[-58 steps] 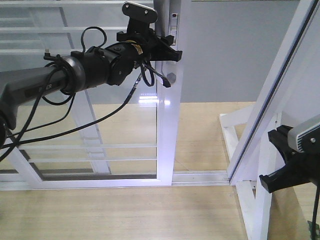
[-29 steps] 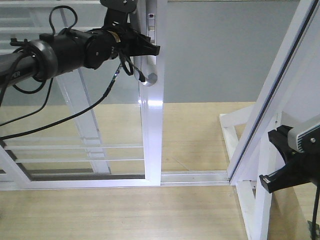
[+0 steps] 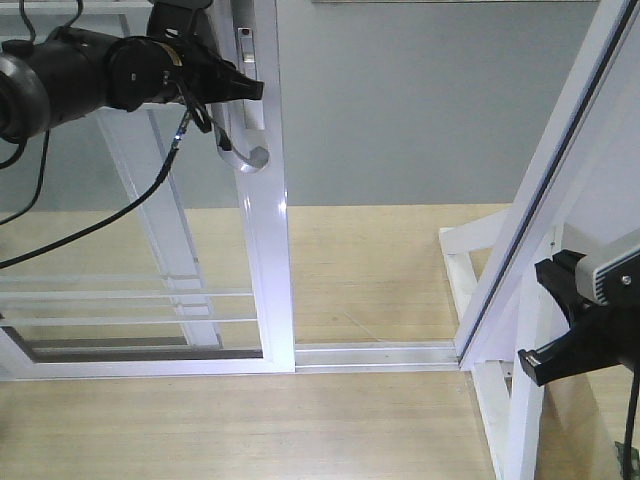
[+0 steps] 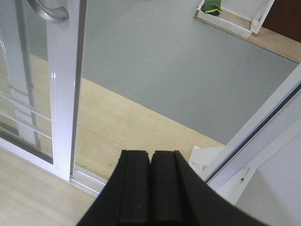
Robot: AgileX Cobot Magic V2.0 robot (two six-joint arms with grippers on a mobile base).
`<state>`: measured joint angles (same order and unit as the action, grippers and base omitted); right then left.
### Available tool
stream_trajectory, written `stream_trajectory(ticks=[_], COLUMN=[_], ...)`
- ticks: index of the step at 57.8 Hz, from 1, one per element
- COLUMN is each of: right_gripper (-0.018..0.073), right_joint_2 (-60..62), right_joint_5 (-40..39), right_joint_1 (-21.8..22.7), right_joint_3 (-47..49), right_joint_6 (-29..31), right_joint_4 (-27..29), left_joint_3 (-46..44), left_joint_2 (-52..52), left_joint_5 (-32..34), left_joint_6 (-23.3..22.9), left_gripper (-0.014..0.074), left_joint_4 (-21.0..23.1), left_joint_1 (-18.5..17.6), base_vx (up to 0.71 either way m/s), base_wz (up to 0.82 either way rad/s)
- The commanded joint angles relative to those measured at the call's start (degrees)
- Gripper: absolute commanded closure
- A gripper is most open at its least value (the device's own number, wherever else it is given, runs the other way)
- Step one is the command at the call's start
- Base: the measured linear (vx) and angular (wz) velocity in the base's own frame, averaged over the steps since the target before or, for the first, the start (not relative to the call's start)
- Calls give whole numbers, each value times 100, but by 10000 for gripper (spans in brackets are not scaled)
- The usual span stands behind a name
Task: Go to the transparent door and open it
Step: 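Pull the handle with the left gripper, sliding the panel further open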
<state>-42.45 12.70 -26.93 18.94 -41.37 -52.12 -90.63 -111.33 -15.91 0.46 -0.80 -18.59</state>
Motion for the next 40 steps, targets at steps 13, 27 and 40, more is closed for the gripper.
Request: stream_trajectory(ticks=[13, 27, 40], right_gripper=[561, 561, 561], right_joint_2=[-9, -9, -9], right_joint_5=[-277, -277, -292], right_joint_1=[27, 27, 27], right_joint_3=[172, 172, 172], right_joint_6=[-21, -21, -21], right_joint_4=[-144, -144, -144], left_joint_3=[-311, -311, -311], left_joint_2=[967, 1194, 1309], left_joint_5=[931, 866, 583], left_joint_6=[57, 57, 65], left_gripper=[596, 596, 596], left_joint_4=[-202, -202, -240], left_joint_1=[529, 790, 887], base_vx=[0, 0, 0], base_wz=[0, 0, 0])
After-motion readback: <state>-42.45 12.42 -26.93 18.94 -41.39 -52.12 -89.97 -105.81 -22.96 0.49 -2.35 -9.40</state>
